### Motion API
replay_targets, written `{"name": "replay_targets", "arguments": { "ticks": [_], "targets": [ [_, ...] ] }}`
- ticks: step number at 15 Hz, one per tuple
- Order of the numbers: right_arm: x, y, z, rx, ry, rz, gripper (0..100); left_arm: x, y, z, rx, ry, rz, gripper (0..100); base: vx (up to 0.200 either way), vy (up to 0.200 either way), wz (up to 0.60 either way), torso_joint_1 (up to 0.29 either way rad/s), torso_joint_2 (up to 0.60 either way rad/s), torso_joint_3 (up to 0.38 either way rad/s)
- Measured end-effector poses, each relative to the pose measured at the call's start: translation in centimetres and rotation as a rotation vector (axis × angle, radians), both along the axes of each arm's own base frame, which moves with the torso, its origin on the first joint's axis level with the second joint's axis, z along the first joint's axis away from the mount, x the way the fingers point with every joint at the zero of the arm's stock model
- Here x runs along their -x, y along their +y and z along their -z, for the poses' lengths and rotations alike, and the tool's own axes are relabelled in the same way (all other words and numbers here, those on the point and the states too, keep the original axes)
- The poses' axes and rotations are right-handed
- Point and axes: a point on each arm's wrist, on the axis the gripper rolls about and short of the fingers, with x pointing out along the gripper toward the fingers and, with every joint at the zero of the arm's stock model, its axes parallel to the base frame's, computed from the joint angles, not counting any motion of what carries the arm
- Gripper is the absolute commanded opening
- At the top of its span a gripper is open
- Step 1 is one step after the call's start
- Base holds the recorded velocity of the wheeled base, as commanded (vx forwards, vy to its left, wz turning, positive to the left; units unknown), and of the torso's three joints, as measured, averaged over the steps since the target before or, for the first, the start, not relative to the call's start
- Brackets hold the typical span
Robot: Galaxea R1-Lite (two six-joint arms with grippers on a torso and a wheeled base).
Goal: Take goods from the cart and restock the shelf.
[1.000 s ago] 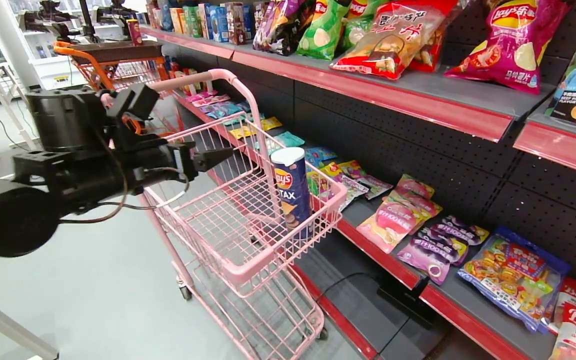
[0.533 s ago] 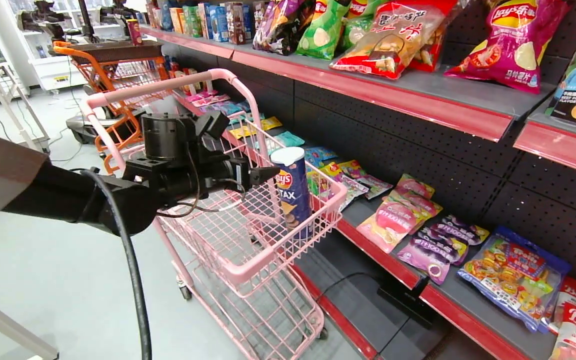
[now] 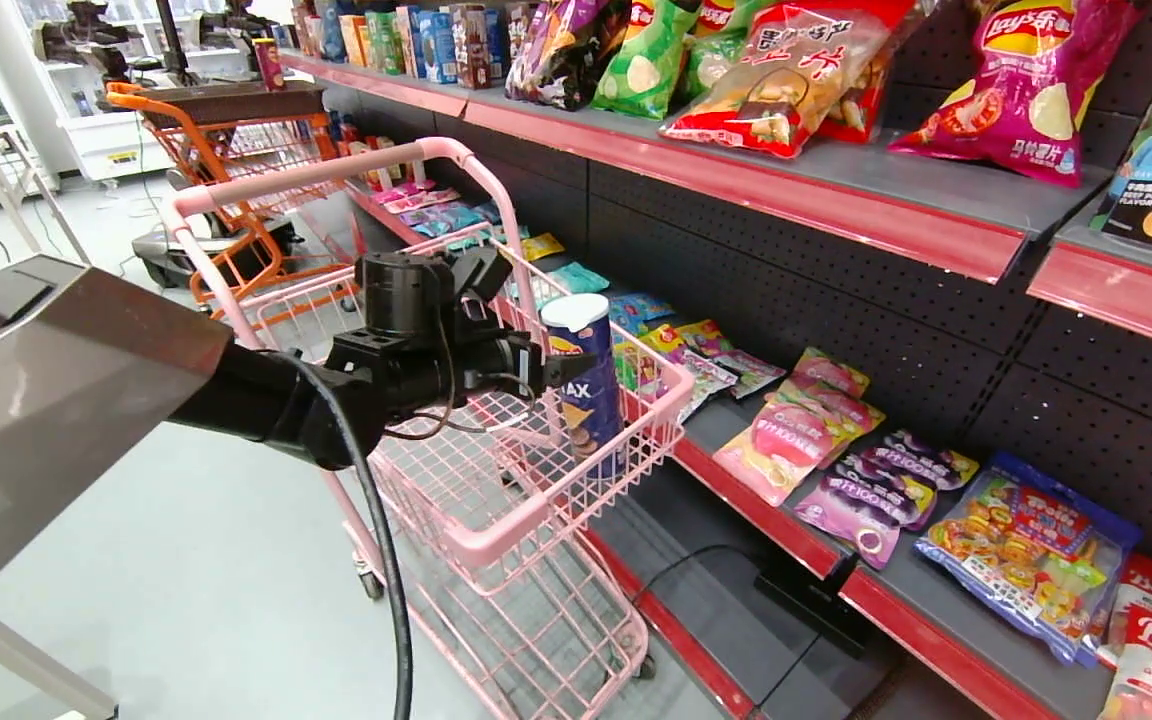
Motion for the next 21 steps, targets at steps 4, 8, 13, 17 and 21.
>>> {"name": "replay_targets", "arguments": {
  "ticks": [4,8,13,17,21],
  "targets": [
    [0.0,0.0,0.0,0.0,0.0,0.0,100,-1.0,-2.4,1.3,-0.001,0.0,0.036,100,0.0,0.0,0.0,0.0,0.0,0.0],
    [0.0,0.0,0.0,0.0,0.0,0.0,100,-1.7,-3.1,2.6,-0.01,0.012,0.032,0,0.0,0.0,0.0,0.0,0.0,0.0],
    [0.0,0.0,0.0,-0.001,0.0,0.0,100,-1.6,-2.9,2.8,-0.03,0.036,-0.002,0,0.0,0.0,0.0,0.0,0.0,0.0],
    [0.0,0.0,0.0,-0.002,0.0,-0.001,100,0.2,-1.6,-0.7,-0.059,0.09,-0.029,0,0.0,0.0,0.0,0.0,0.0,0.0],
    [0.0,0.0,0.0,-0.002,0.0,0.0,100,3.9,2.4,-9.3,-0.009,-0.028,-0.116,0,0.0,0.0,0.0,0.0,0.0,0.0]
  ]
}}
